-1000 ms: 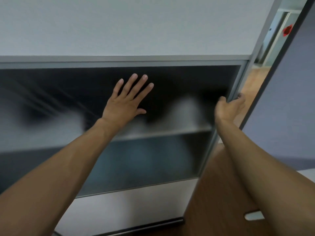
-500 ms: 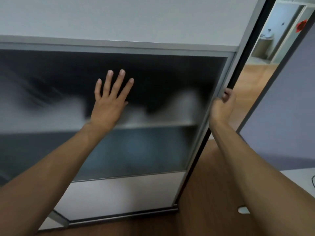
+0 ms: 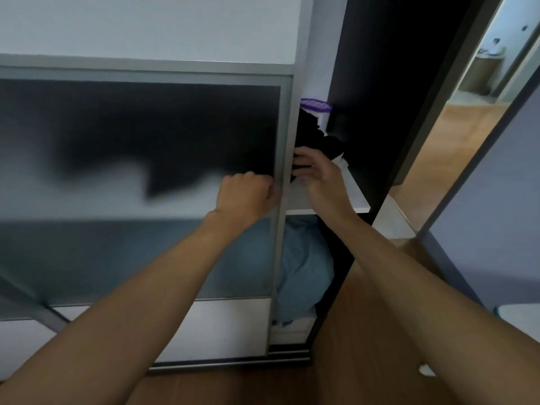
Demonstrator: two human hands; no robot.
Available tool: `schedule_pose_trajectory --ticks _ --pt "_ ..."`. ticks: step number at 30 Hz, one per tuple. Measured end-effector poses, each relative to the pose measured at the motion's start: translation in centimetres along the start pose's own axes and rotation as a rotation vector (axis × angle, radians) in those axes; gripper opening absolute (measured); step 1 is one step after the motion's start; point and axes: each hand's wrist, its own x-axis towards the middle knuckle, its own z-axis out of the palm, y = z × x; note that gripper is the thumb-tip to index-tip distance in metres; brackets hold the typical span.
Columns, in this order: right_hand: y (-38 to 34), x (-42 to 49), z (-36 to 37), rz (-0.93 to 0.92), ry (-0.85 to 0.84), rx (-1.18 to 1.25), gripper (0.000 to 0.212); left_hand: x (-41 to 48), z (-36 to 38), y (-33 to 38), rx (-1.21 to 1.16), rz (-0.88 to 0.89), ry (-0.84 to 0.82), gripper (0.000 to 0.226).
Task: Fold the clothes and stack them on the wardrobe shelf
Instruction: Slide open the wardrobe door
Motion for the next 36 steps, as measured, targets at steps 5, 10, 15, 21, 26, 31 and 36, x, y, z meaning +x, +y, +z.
schedule_pose_trajectory --ticks 5,10,15,21,26,31,36 --pt "4.0 2.1 -1.0 0.058 -0.143 -0.397 0.053 0.8 0.8 -1.1 0.033 -0.224 0.007 0.049" --pt "8.8 3.5 -1.8 0.383 -0.301 -0.84 0.057 -0.4 1.3 -4.4 0.064 -0.341 0.032 0.048" --pt "10.5 2.6 -1.6 0.312 -0.346 -1.1 0.033 -2.1 1.7 -7.9 0.106 -0.447 0.036 0.051" --pt "10.6 1.6 -1.7 0.237 -0.343 -1.156 0.04 -3.9 1.2 -10.6 0.157 -0.598 0.031 0.047" --pt "10.6 1.5 -2.0 0.257 -0.386 -1.185 0.045 -5.2 0.5 -11.4 0.173 -0.748 -0.056 0.041" --pt "10.6 1.5 -2.1 0.26 -0.422 -1.179 0.05 -7.0 0.7 -11.7 0.078 -0.899 -0.096 0.026" --pt "11.0 1.9 -2.9 0.216 -0.423 -1.183 0.052 -7.9 1.4 -10.9 0.0 -1.006 -0.148 0.041"
